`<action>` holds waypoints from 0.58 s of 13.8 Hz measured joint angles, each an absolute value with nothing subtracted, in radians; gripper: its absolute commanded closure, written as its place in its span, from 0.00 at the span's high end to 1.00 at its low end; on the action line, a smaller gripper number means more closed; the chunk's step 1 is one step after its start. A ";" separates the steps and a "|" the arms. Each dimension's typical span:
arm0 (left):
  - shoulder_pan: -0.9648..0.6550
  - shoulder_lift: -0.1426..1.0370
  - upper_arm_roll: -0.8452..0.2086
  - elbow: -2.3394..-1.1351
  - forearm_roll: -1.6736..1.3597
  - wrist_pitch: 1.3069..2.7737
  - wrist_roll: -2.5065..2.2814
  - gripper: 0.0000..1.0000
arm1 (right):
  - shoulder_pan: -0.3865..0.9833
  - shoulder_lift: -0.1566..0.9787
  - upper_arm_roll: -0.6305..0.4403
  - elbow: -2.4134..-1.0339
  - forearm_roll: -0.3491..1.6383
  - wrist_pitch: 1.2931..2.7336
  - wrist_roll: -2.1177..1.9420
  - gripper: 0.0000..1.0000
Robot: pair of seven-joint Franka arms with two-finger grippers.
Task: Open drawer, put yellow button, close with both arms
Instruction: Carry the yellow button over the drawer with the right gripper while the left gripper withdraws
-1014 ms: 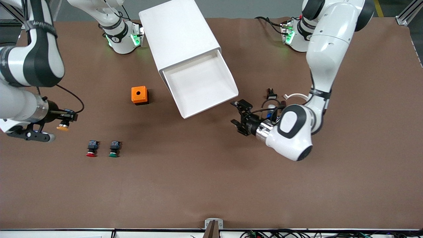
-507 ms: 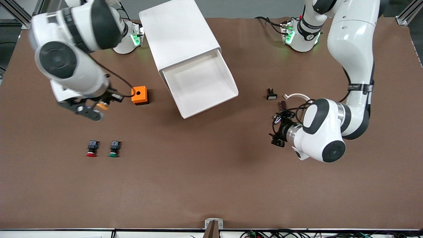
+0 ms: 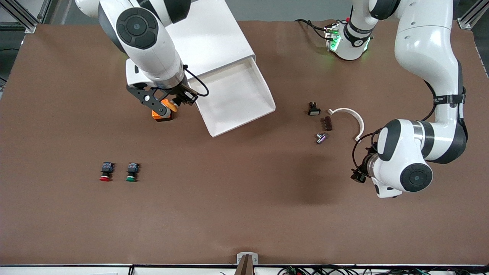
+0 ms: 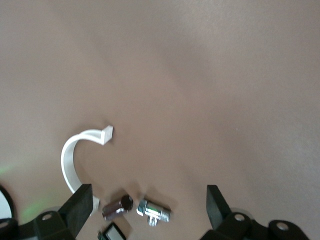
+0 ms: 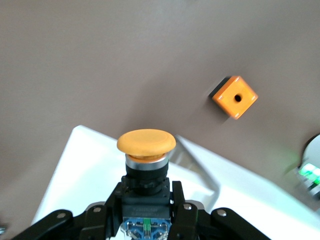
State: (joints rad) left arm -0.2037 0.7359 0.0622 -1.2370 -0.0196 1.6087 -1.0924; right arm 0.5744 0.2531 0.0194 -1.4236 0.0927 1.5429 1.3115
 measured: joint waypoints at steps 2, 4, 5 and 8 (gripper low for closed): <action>-0.196 0.752 0.062 -1.238 -0.020 1.633 -1.019 1.00 | 0.601 0.269 0.019 -1.424 0.148 1.611 1.429 0.10; -0.190 0.761 0.062 -1.239 -0.020 1.643 -0.944 1.00 | 0.641 0.303 0.019 -1.424 0.166 1.678 1.540 0.09; -0.185 0.764 0.062 -1.239 -0.020 1.644 -0.899 1.00 | 0.661 0.323 0.019 -1.425 0.169 1.707 1.587 0.09; -0.177 0.766 0.062 -1.240 -0.021 1.646 -0.802 1.00 | 0.708 0.391 0.019 -1.425 0.173 1.787 1.701 0.09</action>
State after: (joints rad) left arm -0.1769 0.7659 0.0624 -1.2403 -0.0208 1.6456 -0.8018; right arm 0.7080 0.3908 0.0192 -1.4254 0.1732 1.7872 1.7010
